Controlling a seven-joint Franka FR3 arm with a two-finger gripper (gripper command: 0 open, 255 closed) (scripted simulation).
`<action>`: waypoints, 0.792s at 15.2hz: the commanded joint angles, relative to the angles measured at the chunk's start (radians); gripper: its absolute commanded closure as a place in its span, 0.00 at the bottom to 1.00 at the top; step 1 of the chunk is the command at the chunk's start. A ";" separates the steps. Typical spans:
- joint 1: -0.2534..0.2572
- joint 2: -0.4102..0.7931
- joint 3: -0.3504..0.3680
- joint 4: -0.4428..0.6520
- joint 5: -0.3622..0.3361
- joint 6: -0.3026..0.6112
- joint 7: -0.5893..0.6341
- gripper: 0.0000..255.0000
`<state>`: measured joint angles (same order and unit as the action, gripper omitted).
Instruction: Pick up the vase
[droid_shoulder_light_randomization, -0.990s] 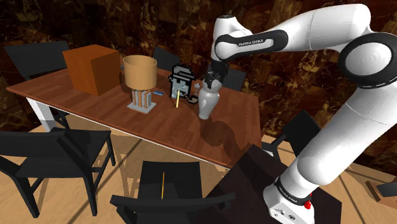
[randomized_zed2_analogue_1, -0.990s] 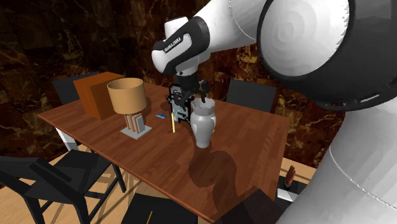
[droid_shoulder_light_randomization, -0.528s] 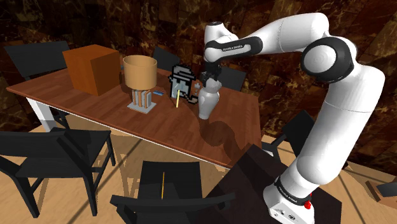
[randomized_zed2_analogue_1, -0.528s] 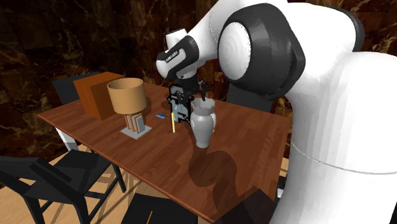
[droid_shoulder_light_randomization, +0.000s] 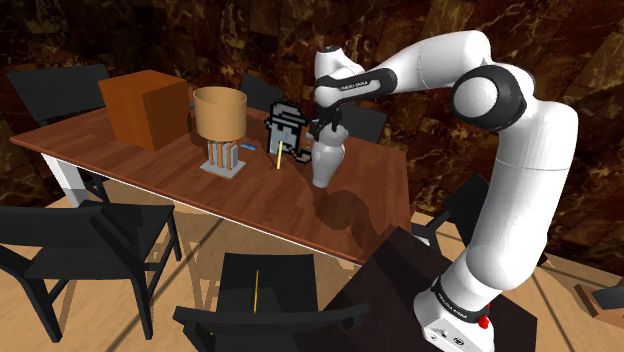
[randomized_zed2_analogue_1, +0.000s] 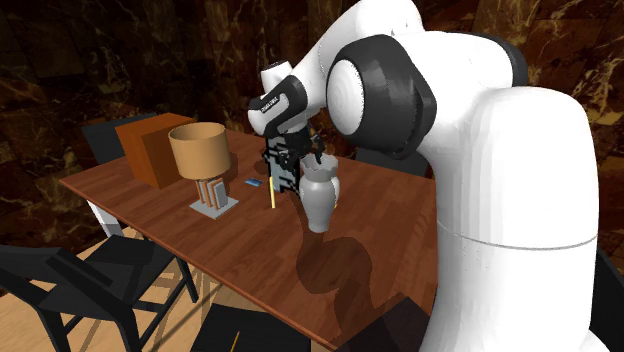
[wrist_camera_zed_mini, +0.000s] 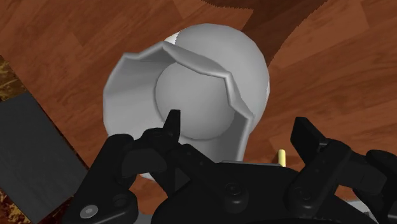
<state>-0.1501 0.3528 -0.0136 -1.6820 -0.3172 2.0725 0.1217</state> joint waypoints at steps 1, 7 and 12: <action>-0.001 0.014 -0.001 -0.016 -0.005 0.029 0.009 0.00; -0.001 0.012 -0.002 -0.017 -0.004 0.029 0.008 1.00; -0.001 0.012 -0.001 -0.018 -0.005 0.030 0.008 1.00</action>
<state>-0.1510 0.3648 -0.0152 -1.6989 -0.3221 2.1021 0.1299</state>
